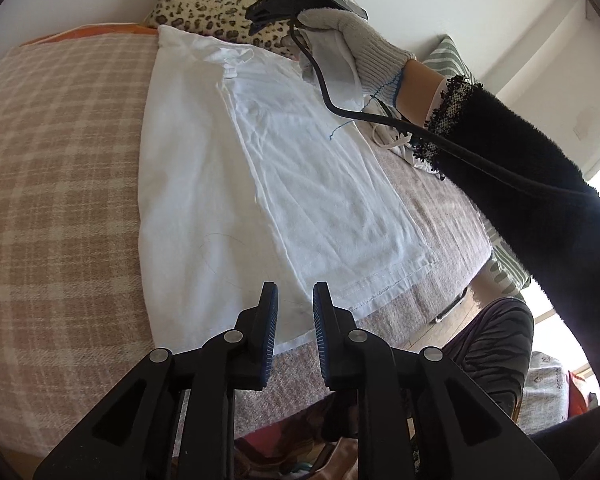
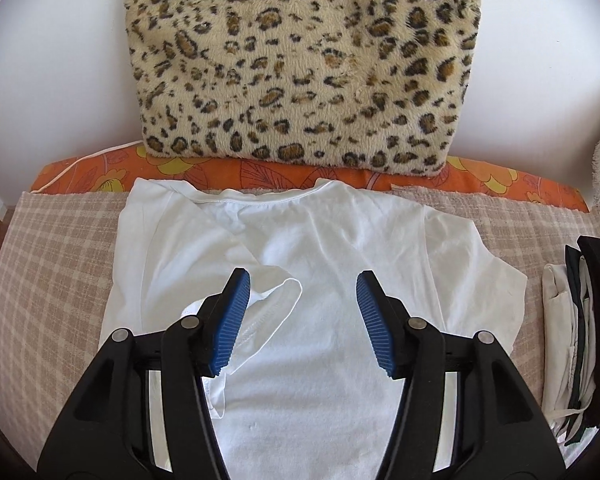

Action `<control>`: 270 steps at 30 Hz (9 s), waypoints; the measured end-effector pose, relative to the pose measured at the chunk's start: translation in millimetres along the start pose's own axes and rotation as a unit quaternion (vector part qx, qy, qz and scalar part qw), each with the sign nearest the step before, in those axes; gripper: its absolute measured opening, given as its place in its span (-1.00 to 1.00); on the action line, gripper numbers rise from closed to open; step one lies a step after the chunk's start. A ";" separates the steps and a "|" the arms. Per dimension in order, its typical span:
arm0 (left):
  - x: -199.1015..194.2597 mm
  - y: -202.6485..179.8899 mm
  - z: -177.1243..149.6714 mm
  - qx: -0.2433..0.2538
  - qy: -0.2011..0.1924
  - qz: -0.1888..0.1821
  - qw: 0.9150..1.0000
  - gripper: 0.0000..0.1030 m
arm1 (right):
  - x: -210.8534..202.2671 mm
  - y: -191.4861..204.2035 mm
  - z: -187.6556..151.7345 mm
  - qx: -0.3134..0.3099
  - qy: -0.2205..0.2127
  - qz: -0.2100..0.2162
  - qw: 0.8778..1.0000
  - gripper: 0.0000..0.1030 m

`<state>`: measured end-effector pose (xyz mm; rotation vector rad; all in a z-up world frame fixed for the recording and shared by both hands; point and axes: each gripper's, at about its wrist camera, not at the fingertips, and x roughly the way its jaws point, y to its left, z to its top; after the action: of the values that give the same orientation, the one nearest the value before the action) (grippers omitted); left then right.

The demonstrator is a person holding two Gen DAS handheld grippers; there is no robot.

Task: Fold small clothes

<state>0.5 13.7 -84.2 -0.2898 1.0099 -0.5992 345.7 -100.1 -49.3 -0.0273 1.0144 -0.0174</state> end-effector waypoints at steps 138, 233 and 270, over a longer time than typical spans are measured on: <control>140.7 -146.0 11.7 0.092 -0.045 -0.049 0.993 -0.94 | 71.9 -214.3 9.7 0.030 0.072 0.049 0.996 -0.78; -68.6 -7.6 -20.2 -0.052 -0.207 0.091 0.973 -0.83 | -40.9 -11.8 -62.8 0.017 0.079 0.314 0.946 0.16; -9.9 35.2 14.4 0.014 -0.027 0.085 0.996 -0.47 | -145.6 -88.0 -303.3 -0.113 0.083 0.153 0.978 -0.16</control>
<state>20.7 47.3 -87.1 -0.1909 0.9630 -0.4484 11.1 -188.6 -83.1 -0.0782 1.1758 0.3826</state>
